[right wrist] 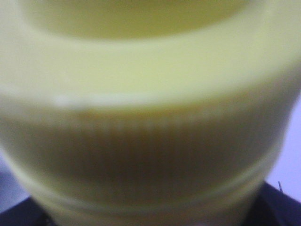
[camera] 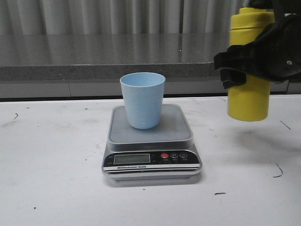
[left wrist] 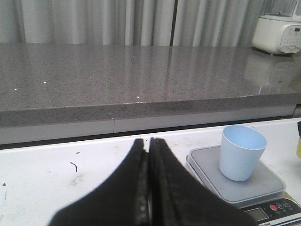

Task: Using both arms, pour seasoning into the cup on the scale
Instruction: 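Turn the bottle upright and move it back beside the scale, then lower the yellow bottle onto the table with the right gripper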

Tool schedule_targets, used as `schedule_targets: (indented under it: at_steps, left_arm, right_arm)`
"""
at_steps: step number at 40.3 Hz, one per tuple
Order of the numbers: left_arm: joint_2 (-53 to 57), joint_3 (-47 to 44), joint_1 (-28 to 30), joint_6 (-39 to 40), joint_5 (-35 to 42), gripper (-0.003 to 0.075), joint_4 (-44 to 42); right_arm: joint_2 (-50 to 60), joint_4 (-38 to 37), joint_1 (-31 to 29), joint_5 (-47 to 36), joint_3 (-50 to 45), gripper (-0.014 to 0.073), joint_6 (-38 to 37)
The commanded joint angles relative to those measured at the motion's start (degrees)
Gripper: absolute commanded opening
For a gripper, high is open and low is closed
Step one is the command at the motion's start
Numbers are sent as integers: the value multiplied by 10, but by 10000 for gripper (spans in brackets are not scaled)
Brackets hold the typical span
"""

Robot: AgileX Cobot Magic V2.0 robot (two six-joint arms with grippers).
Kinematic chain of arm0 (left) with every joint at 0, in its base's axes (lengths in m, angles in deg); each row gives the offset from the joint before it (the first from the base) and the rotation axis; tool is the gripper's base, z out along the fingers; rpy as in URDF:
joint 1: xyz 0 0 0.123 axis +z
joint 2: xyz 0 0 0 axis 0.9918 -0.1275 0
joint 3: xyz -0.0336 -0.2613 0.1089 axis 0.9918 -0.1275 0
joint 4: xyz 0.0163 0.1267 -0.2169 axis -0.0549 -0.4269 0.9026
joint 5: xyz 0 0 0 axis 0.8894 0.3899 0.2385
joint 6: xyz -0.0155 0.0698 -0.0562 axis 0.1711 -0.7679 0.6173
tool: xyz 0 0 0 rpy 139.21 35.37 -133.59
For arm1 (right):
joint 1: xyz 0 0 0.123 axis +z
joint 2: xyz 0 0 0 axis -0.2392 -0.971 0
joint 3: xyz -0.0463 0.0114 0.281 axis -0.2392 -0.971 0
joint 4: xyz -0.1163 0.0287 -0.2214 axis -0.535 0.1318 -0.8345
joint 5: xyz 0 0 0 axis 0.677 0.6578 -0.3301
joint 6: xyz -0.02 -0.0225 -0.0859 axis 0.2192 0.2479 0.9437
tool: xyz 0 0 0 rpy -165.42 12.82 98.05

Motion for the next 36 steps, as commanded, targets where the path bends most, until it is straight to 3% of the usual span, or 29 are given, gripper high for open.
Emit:
schedule_targets:
  at_steps: [1,5,19,36]
  left_arm:
    - [-7,16,1,9,47,-20,6]
    - [-7,16,1,9,47,-20,6]
    - [-7,16,1,9,47,-20,6]
    - [-7,16,1,9,47,-20,6]
  right_arm:
    - [21,-89,-2,-122,-13,201,-78]
    - [-1,-94,-2,-175,-30,201,-96]
    - [-76,-94,-2,-231,-32,201,-97]
    - [-96,-93,-2,-221,-32,201,-97]
